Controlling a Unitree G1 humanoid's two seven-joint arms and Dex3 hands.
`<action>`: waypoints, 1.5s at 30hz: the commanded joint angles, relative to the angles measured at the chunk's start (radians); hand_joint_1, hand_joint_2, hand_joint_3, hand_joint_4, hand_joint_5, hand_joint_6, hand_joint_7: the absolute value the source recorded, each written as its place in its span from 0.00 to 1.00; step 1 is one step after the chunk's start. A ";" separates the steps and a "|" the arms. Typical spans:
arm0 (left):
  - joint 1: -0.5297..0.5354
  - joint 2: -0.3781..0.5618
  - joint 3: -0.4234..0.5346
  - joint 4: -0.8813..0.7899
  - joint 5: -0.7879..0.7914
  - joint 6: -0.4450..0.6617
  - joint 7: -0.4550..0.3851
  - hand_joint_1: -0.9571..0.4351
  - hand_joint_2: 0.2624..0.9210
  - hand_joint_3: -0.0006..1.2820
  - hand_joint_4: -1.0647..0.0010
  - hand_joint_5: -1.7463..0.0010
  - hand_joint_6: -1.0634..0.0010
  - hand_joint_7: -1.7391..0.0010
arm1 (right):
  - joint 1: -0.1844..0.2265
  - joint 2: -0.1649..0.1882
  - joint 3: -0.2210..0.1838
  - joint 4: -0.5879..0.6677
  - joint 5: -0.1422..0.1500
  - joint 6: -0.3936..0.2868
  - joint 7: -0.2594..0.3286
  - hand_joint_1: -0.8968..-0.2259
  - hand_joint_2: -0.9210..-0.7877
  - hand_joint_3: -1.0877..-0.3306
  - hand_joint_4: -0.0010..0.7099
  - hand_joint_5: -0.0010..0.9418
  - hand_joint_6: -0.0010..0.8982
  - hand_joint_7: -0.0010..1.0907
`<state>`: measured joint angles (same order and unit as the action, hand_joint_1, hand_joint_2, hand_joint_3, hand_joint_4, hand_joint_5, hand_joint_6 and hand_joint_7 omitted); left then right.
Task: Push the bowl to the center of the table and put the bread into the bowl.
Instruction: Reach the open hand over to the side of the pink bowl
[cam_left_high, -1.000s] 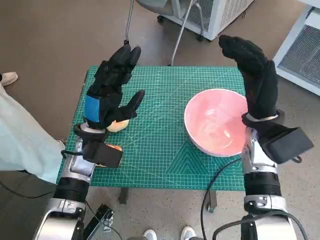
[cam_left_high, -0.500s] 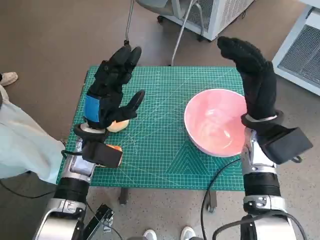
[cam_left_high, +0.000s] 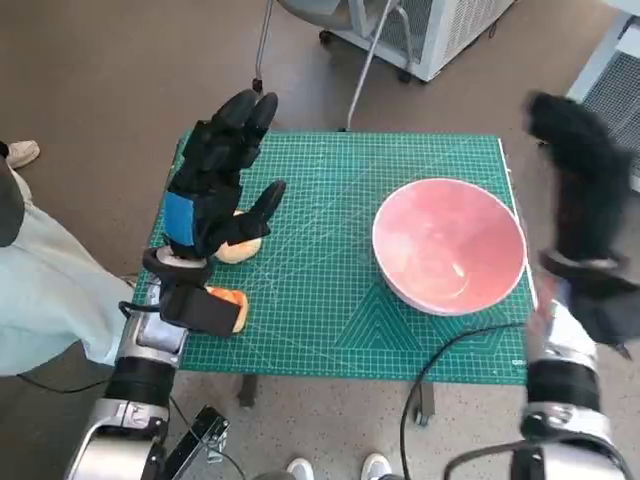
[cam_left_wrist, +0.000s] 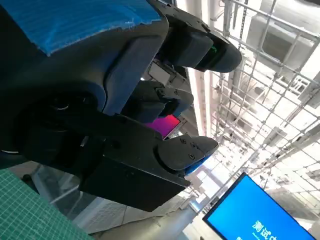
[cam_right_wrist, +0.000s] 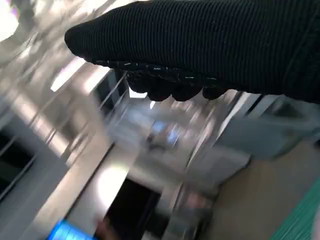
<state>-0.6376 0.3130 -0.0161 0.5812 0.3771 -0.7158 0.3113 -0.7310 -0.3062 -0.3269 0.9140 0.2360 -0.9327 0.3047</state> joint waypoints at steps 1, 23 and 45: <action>0.014 0.009 0.010 -0.012 -0.002 0.007 0.008 0.67 0.65 0.60 0.62 1.00 0.75 0.76 | 0.059 0.000 -0.046 0.076 0.034 -0.021 -0.013 0.54 0.00 0.50 0.47 0.00 0.06 0.63; 0.010 0.011 0.009 -0.017 0.007 0.025 0.010 0.67 0.63 0.61 0.62 1.00 0.76 0.74 | 0.079 0.107 -0.068 0.346 0.001 0.131 -0.196 0.60 0.00 0.45 0.40 0.01 0.08 0.59; 0.101 0.039 0.050 -0.176 -0.017 0.088 -0.039 0.67 0.59 0.65 0.62 1.00 0.84 0.65 | -0.071 0.197 -0.122 0.402 0.034 0.346 -0.167 0.56 0.00 0.50 0.41 0.02 0.22 0.49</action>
<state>-0.5632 0.3460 0.0206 0.4447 0.3762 -0.6452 0.2781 -0.7943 -0.1357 -0.4343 1.2968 0.2557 -0.6166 0.1284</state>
